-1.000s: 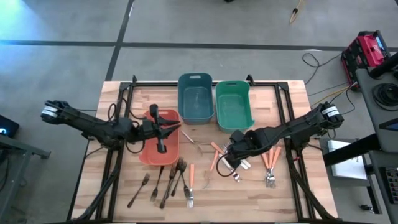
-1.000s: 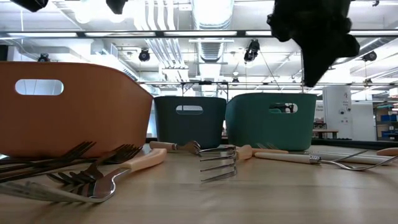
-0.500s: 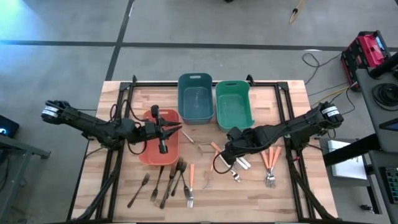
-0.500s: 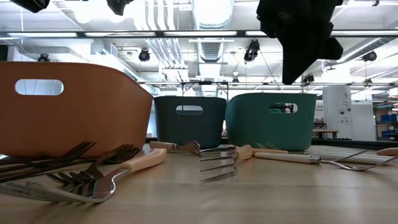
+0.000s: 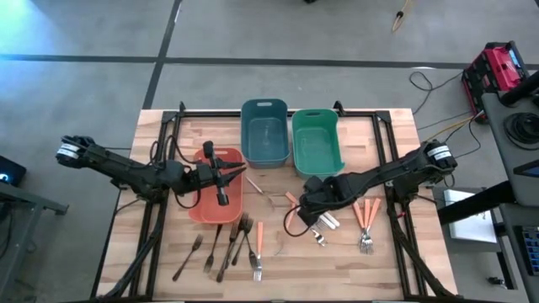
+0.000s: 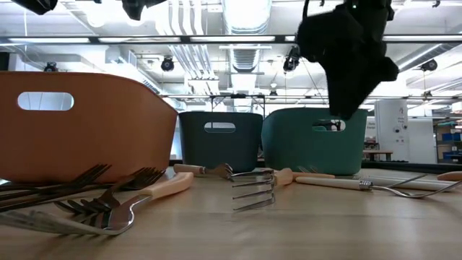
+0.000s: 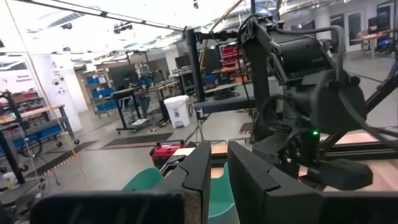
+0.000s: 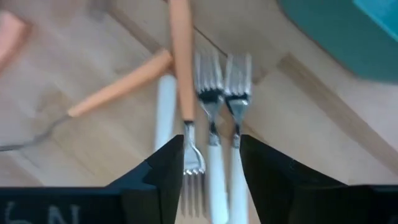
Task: Sort silverware by color (type)
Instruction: Put the white fork into the blue bin
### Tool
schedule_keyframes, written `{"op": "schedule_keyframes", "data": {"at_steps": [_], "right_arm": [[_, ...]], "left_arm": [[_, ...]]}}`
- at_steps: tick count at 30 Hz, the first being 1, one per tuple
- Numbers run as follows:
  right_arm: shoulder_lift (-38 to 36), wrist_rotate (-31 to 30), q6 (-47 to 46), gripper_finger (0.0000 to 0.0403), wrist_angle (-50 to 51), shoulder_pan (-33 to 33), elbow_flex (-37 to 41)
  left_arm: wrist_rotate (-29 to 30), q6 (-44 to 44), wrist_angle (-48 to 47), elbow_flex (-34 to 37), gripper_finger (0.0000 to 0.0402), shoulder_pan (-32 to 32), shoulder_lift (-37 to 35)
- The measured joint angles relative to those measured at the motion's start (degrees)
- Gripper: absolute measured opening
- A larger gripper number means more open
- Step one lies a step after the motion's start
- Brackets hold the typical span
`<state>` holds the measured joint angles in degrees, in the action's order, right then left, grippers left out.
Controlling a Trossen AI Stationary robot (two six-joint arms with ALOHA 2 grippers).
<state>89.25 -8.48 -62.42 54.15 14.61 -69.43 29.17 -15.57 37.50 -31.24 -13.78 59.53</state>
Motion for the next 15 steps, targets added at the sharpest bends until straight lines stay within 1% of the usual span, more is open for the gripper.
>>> {"op": "schedule_keyframes", "data": {"at_steps": [3,15], "right_arm": [[0.09,0.35,-1.24,0.0151,1.0,-0.01,0.83],[0.2,0.78,-1.02,0.0151,0.83,0.57,4.98]], "left_arm": [[0.02,0.0,0.02,0.0,0.0037,0.0,0.0],[0.35,0.0,0.04,0.0,0.0037,0.0,0.0]]}}
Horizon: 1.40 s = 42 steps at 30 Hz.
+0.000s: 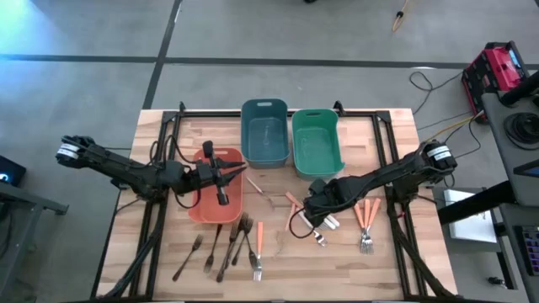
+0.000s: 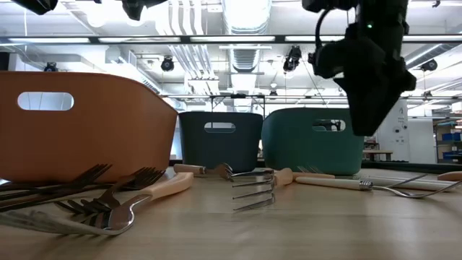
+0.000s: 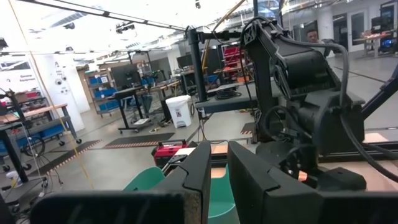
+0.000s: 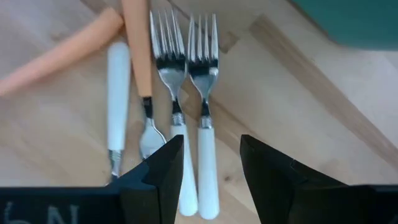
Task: Sort silverware by color (type)
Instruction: Put the white fork into the blue bin
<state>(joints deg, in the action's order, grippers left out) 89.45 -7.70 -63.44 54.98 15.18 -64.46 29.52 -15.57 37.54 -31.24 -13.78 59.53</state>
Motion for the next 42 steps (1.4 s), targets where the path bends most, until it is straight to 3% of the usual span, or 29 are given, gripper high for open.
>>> {"op": "schedule_keyframes", "data": {"at_steps": [9,22,31,42], "right_arm": [[0.0,0.23,1.46,0.0151,0.09,-0.04,3.75],[0.0,-0.11,-0.69,0.0147,-1.47,0.17,2.9],[0.17,-0.89,3.06,0.0137,-4.03,0.31,3.6],[0.15,-0.88,2.95,0.0162,-5.02,0.29,7.22]], "left_arm": [[0.02,0.0,0.02,0.0,0.0037,0.0,0.0],[0.04,0.0,0.06,0.0,0.0037,0.0,-0.02],[0.04,0.0,0.07,0.0,0.0037,0.0,-0.02],[0.04,0.0,0.07,0.0,0.0037,0.0,-0.02]]}}
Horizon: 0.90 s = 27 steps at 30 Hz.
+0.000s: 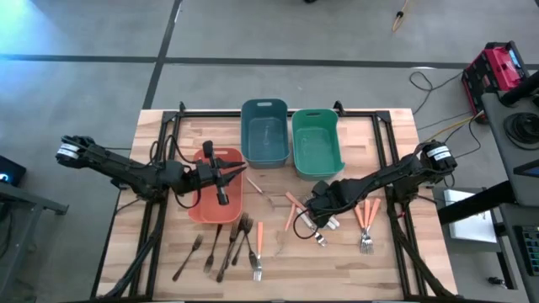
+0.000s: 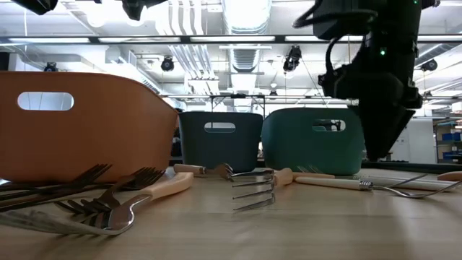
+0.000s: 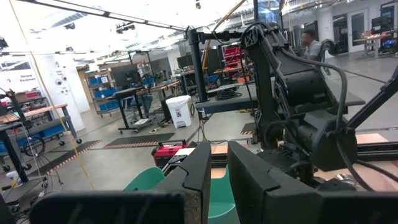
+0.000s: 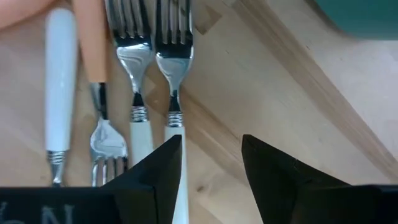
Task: Sort silverware by color (type)
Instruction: Put the white fork into the blue bin
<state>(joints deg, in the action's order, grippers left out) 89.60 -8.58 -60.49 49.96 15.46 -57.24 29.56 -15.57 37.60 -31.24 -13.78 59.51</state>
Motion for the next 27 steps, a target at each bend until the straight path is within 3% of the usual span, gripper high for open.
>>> {"op": "schedule_keyframes", "data": {"at_steps": [11,27], "right_arm": [[0.24,-0.5,0.74,0.0166,-9.62,0.04,4.09],[5.95,-0.81,1.96,0.0158,-10.63,0.17,4.05]], "left_arm": [[0.01,0.0,0.11,0.0,0.0037,0.01,-0.02],[0.02,-0.02,0.15,0.02,0.0037,0.02,-0.02]]}}
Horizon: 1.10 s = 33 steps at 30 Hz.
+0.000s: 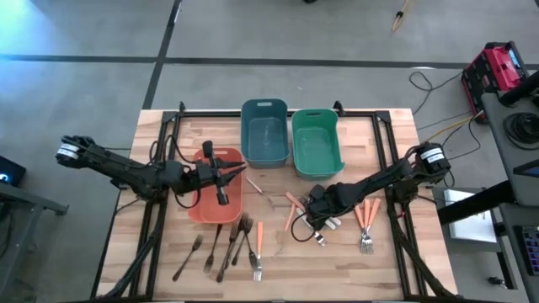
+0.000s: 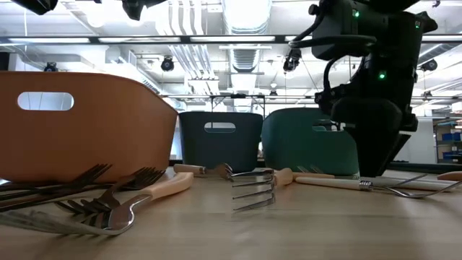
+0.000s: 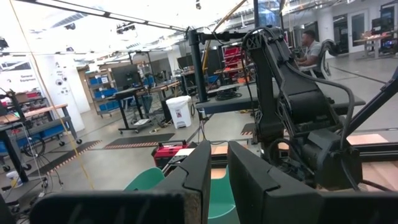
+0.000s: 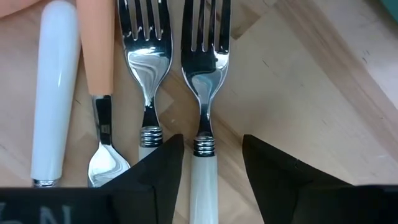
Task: Sort silverware by color (type)
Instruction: Put the white fork into the blue bin
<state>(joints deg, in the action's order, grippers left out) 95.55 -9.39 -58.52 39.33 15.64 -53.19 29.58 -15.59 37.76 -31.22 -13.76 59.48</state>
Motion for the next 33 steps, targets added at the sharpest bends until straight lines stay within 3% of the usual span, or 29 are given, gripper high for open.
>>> {"op": "schedule_keyframes", "data": {"at_steps": [4,11,23,33], "right_arm": [[0.74,0.48,-0.01,0.0123,-0.04,0.0,0.03],[-0.27,0.81,0.97,0.0027,-0.32,0.0,0.09],[-9.01,2.26,1.4,0.0028,2.13,-0.06,-0.94],[-11.87,-3.19,10.5,0.0028,2.53,-2.08,-13.78]], "left_arm": [[0.0,-0.22,-0.02,0.0,0.0037,-0.02,0.0],[0.0,-0.24,0.0,0.0,0.0037,-0.01,0.0],[-0.01,0.02,0.84,-0.1,0.0037,-0.02,-0.1],[-0.07,0.64,0.79,-0.85,0.0037,-0.02,0.04]]}}
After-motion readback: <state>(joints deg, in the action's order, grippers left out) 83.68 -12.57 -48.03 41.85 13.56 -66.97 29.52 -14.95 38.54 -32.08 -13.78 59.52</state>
